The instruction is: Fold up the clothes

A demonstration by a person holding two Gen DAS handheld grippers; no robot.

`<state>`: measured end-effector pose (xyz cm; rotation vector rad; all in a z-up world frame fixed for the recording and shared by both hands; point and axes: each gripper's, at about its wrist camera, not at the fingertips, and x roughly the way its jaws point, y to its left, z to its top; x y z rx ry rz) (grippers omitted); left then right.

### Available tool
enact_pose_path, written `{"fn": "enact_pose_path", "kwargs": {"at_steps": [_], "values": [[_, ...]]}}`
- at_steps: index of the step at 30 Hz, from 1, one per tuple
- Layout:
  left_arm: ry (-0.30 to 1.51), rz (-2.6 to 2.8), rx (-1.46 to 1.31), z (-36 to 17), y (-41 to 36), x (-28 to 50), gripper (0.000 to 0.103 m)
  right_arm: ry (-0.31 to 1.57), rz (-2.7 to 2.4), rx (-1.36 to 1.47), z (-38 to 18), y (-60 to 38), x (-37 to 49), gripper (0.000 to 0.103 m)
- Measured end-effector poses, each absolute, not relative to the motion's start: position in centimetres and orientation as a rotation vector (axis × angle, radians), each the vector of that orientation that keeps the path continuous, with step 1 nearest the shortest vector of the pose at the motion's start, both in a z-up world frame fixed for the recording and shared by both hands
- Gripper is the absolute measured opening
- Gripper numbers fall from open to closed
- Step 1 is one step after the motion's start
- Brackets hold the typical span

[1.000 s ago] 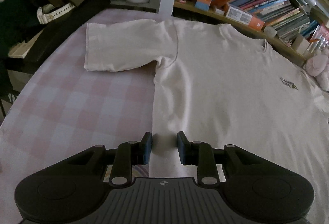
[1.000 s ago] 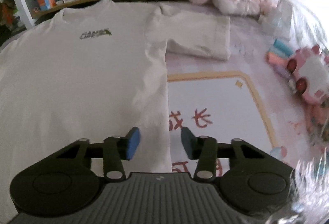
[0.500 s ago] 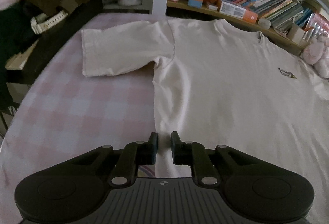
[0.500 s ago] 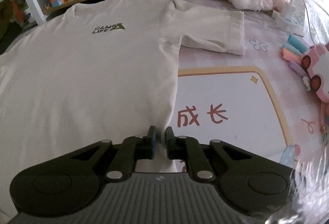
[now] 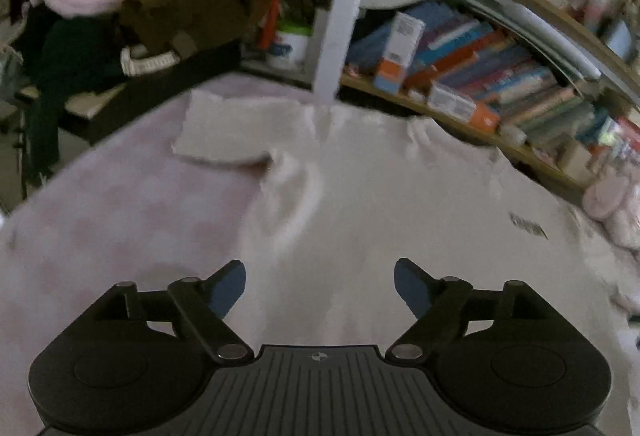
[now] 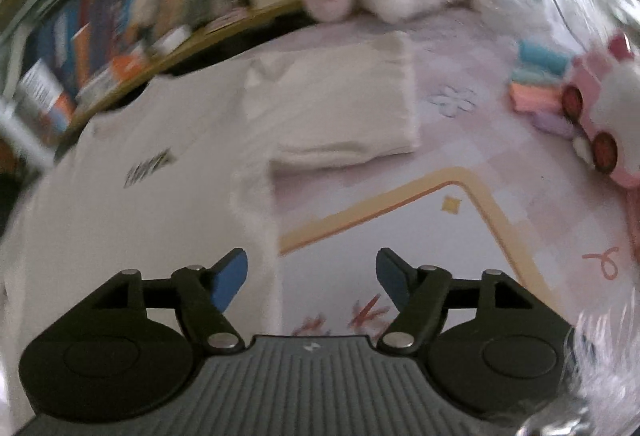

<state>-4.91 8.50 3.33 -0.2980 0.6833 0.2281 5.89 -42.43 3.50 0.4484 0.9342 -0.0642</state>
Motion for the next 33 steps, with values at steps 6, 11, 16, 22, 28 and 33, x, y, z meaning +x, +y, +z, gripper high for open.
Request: {"fn": "enact_pose_path", "kwargs": {"at_steps": [6,11,16,22,28,33], "values": [[0.715,0.244,-0.212,2.6,5.2,-6.6,0.089,0.973,-0.119,0.712,2.6,-46.9,8.9,0.047],[0.733,0.244,-0.190,2.2,3.8,-7.1,0.095,0.974,-0.132,0.795,2.5,-48.3,10.2,0.039],[0.774,0.221,-0.172,1.5,2.7,-6.8,0.095,0.954,-0.164,0.810,2.3,-48.5,10.9,0.035],[0.810,0.216,-0.181,0.8,2.5,-6.3,0.095,0.926,-0.237,0.836,1.6,-49.4,10.4,0.006],[0.846,0.201,-0.192,0.4,3.3,-6.0,0.095,0.916,-0.232,0.750,1.9,-48.9,10.3,0.007],[0.852,0.179,-0.178,0.4,4.1,-5.7,0.096,0.899,-0.208,0.605,3.2,-47.2,9.0,0.040]]}}
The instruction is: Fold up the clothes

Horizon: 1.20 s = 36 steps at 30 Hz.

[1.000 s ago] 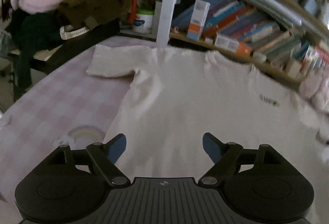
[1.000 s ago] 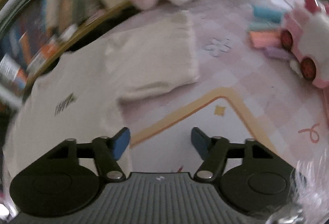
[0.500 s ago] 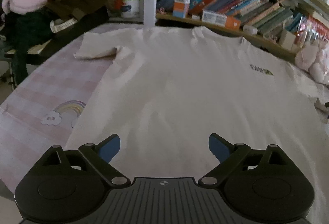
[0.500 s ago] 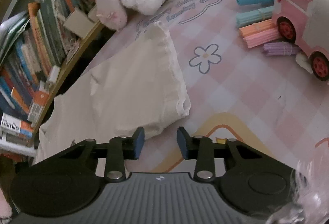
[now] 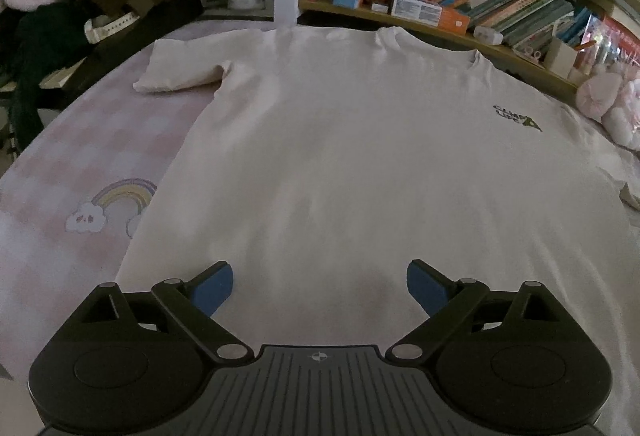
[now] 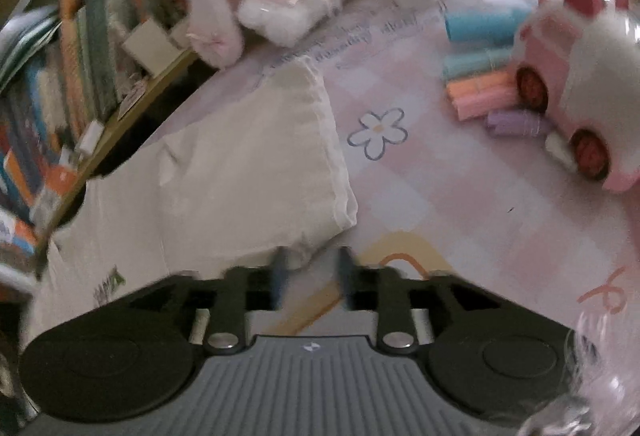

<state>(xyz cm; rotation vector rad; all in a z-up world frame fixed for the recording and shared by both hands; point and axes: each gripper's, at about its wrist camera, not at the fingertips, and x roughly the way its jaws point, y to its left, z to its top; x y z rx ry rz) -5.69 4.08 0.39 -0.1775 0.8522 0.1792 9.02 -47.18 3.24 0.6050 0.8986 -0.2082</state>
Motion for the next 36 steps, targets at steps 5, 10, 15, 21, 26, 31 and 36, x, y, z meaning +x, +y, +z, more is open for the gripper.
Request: {"fn": "enact_pose_path", "kwargs": {"at_steps": [5,10,15,21,26,31,36], "values": [[0.829,0.177,-0.163,1.1,5.7,-5.3,0.096,0.898,-0.089,0.302,5.0,-41.3,5.3,0.045],[0.832,0.160,-0.100,1.9,7.9,-5.3,0.096,0.838,-0.013,0.009,5.3,-34.7,0.4,0.071],[0.873,0.177,-0.084,1.9,10.6,-5.9,0.095,0.853,0.004,-0.088,4.3,-32.2,-3.4,0.071],[0.898,0.176,-0.064,1.3,11.9,-6.3,0.095,0.845,0.021,-0.052,3.3,-30.4,-6.5,0.101],[0.930,0.161,-0.084,0.5,12.6,-6.4,0.092,0.910,0.055,0.003,2.9,-29.5,-7.0,0.095],[0.913,0.161,-0.085,0.6,12.8,-6.7,0.074,0.944,0.013,0.028,2.6,-29.8,-6.8,0.062],[0.890,0.172,-0.093,0.9,12.9,-7.0,0.037,0.934,-0.042,0.002,2.7,-30.5,-6.8,0.020]]}}
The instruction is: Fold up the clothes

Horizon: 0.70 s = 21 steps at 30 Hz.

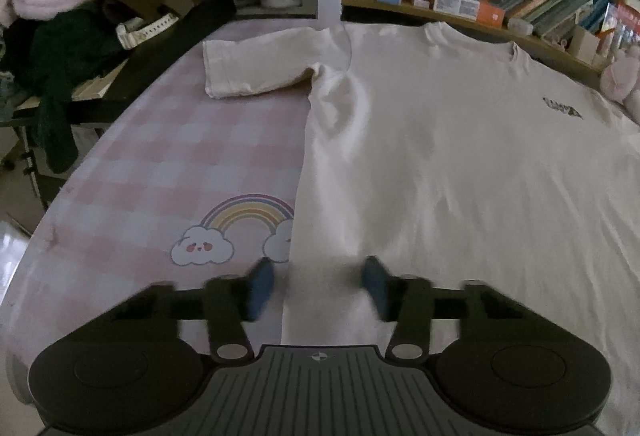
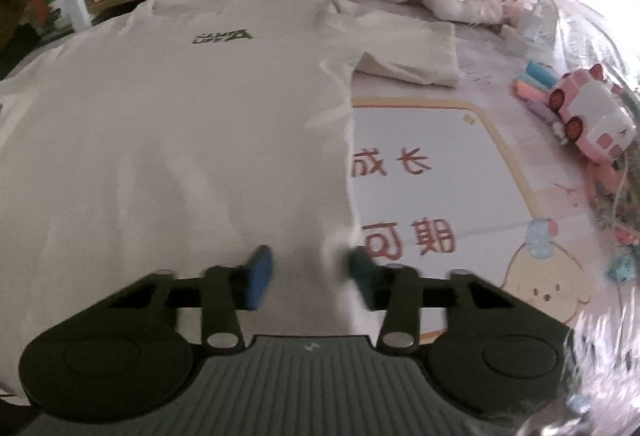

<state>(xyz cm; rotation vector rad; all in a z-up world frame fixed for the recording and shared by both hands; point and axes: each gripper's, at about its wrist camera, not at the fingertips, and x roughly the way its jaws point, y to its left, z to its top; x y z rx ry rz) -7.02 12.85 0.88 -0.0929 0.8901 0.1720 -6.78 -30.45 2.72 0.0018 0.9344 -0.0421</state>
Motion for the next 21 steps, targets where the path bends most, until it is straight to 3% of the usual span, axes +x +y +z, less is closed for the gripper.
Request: {"fn": "enact_pose_path", "kwargs": {"at_steps": [4,16,19,21], "values": [[0.885,0.144,-0.087,0.9,12.5,-7.3,0.018,0.937,-0.039,0.031,2.8,-32.0,-6.4,0.008],[0.909,0.124,-0.099,1.3,12.6,-7.0,0.018,0.941,-0.045,0.011,2.6,-32.6,-5.9,0.007],[0.918,0.128,-0.128,1.6,13.1,-6.6,0.020,0.940,-0.031,-0.002,3.0,-32.4,-5.7,0.011],[0.904,0.138,-0.141,1.9,13.4,-6.5,0.020,0.918,-0.020,-0.002,3.5,-32.1,-5.7,0.025]]}}
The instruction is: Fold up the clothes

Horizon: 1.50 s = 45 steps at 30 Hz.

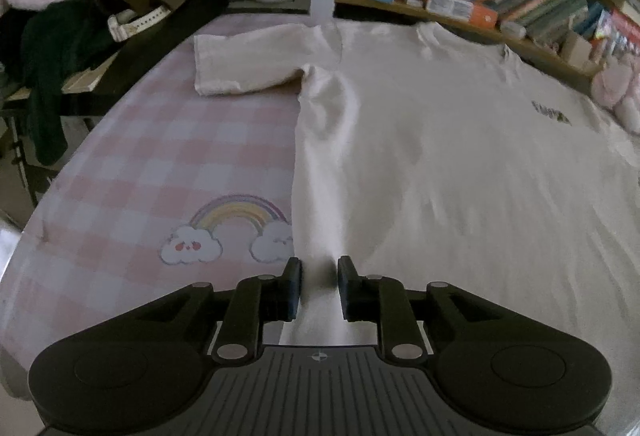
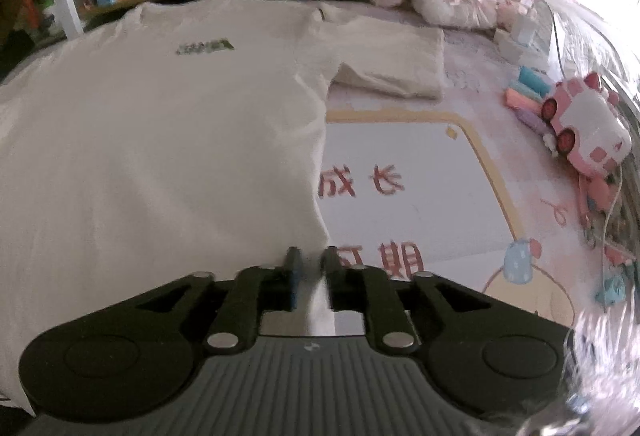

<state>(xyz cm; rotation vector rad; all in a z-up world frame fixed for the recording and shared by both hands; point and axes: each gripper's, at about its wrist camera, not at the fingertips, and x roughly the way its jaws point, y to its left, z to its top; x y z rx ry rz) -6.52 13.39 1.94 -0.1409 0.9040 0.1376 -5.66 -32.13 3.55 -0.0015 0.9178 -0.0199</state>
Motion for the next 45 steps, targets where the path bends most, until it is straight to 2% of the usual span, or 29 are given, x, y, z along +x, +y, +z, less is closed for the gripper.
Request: {"fn": "enact_pose_path", "kwargs": {"at_steps": [2,7,9,11,14,17,21,27,29,34,45], "values": [[0.888,0.146,-0.148,2.3,13.5,-6.4,0.021,0.887,-0.006,-0.007,4.2,-31.6,-5.5,0.032],[0.861,0.144,-0.145,3.2,13.3,-6.3,0.022,0.827,0.044,-0.009,5.9,-29.8,-5.1,0.040],[0.856,0.140,-0.149,3.4,13.1,-6.3,0.024,0.808,0.059,-0.008,6.4,-28.9,-5.1,0.047],[0.850,0.132,-0.152,3.7,12.8,-6.4,0.039,0.788,0.074,-0.014,6.8,-28.0,-5.2,0.057],[0.843,0.135,-0.149,3.9,12.4,-6.5,0.054,0.759,0.097,-0.027,7.3,-26.8,-5.4,0.074],[0.862,0.142,-0.184,3.8,12.2,-6.3,0.066,0.739,0.112,-0.030,7.3,-25.8,-5.7,0.087],[0.885,0.142,-0.240,3.7,12.6,-6.2,0.075,0.716,0.113,-0.008,7.2,-25.1,-6.0,0.103],[0.857,0.135,-0.244,3.9,12.5,-6.3,0.078,0.701,0.122,-0.002,7.2,-24.4,-6.1,0.103],[0.826,0.137,-0.220,4.1,12.1,-6.4,0.087,0.707,0.109,-0.005,7.1,-24.1,-6.1,0.103],[0.761,0.118,-0.190,4.7,11.7,-6.3,0.098,0.719,0.079,-0.015,6.6,-23.5,-6.1,0.103],[0.763,0.057,-0.163,4.5,12.1,-5.4,0.101,0.750,0.070,-0.015,5.9,-21.9,-5.8,0.103]]}}
